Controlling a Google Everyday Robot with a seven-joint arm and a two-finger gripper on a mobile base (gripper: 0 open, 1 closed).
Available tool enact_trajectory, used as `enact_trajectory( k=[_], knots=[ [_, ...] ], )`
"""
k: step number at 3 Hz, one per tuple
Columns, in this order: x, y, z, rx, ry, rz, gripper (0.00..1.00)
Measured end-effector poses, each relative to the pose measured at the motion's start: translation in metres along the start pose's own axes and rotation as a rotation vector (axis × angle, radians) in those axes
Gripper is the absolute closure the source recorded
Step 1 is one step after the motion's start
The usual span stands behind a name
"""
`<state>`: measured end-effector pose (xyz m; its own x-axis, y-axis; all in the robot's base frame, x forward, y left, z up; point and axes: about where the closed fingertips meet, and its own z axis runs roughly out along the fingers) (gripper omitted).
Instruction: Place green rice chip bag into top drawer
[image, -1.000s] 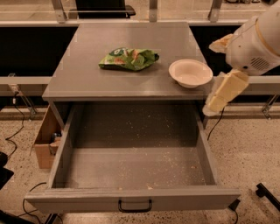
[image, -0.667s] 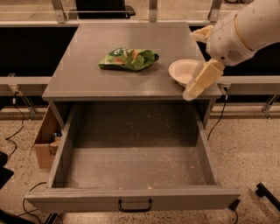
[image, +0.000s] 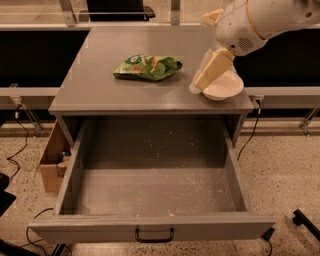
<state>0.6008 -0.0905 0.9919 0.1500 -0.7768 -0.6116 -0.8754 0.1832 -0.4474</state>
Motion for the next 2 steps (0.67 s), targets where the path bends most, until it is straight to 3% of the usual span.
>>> enact_trajectory(
  k=[1,2],
  knots=[
    [-0.005,-0.014,0.020,0.004,-0.018,-0.013,0.00],
    [-0.003,-0.043,0.061,-0.015,-0.006,-0.043,0.00]
  ],
)
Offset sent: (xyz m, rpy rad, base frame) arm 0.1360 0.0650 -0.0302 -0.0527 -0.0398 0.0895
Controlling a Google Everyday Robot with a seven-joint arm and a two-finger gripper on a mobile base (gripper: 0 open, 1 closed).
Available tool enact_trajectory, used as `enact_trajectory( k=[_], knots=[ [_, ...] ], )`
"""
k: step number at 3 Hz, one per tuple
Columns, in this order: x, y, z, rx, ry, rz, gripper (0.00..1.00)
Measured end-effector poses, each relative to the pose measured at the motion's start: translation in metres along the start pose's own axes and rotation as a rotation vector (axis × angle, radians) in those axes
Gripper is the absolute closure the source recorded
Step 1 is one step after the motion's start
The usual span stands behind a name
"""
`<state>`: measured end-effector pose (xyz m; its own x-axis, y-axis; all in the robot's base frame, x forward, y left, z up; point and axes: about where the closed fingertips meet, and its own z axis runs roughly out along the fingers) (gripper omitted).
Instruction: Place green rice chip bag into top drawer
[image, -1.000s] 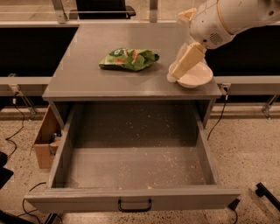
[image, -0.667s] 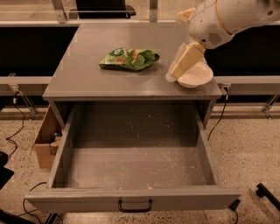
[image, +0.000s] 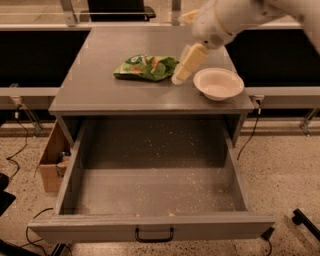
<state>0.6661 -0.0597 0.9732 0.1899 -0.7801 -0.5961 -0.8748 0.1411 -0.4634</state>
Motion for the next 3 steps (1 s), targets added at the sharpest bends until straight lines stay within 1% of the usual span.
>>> enact_trajectory(
  k=[1,2,3],
  knots=[
    [0.008,-0.037,0.050,-0.016,0.045,-0.016,0.00],
    [0.024,-0.077,0.107,-0.021,0.137,-0.018,0.00],
    [0.032,-0.091,0.138,-0.027,0.172,-0.012,0.00]
  ],
)
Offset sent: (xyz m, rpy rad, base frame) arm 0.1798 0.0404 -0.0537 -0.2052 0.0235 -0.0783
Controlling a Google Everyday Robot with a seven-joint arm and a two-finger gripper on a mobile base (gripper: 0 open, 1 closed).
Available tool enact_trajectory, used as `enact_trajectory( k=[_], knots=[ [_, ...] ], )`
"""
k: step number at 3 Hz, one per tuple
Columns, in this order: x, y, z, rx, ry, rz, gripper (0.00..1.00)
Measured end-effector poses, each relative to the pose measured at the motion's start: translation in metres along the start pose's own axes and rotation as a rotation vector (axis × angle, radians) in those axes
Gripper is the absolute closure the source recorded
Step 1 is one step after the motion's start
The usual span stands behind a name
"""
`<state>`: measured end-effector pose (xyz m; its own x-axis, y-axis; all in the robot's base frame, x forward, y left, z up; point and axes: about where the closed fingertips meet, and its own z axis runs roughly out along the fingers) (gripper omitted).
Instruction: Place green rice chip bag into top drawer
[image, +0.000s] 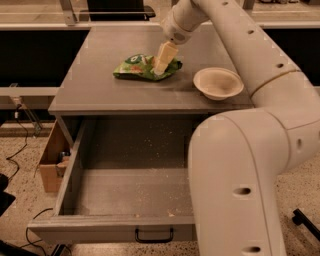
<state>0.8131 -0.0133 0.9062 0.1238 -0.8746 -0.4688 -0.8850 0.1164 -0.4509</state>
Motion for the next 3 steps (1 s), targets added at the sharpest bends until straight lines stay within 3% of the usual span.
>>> enact_trajectory(
  k=[1,3],
  knots=[
    [0.000,0.002,0.013,-0.020,0.026,0.017,0.18],
    [-0.003,0.043,0.026,-0.114,0.046,0.048,0.64]
  ],
)
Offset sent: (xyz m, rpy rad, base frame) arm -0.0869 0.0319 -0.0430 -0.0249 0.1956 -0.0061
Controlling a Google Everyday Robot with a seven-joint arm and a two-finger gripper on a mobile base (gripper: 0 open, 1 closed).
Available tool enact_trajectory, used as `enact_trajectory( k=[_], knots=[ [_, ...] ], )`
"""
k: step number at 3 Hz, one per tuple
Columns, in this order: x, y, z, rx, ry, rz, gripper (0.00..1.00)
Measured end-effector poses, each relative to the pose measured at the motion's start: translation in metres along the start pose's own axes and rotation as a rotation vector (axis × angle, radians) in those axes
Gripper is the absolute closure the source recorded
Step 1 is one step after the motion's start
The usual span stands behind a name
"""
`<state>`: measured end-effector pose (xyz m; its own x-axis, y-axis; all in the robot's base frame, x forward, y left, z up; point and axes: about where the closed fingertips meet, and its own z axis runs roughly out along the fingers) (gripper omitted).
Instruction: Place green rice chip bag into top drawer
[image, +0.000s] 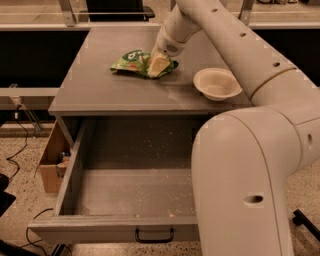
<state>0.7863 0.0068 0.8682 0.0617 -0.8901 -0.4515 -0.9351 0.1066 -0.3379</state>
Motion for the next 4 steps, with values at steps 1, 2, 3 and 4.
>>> enact_trajectory(
  k=[1,2,3,4],
  knots=[
    [0.000,0.001,0.004,-0.005,0.000,-0.001,0.87],
    [0.000,0.001,0.004,-0.006,0.000,-0.001,1.00],
    [-0.001,0.001,0.005,-0.007,0.000,-0.001,1.00],
    [0.000,-0.003,-0.020,0.022,0.001,-0.027,1.00]
  ],
)
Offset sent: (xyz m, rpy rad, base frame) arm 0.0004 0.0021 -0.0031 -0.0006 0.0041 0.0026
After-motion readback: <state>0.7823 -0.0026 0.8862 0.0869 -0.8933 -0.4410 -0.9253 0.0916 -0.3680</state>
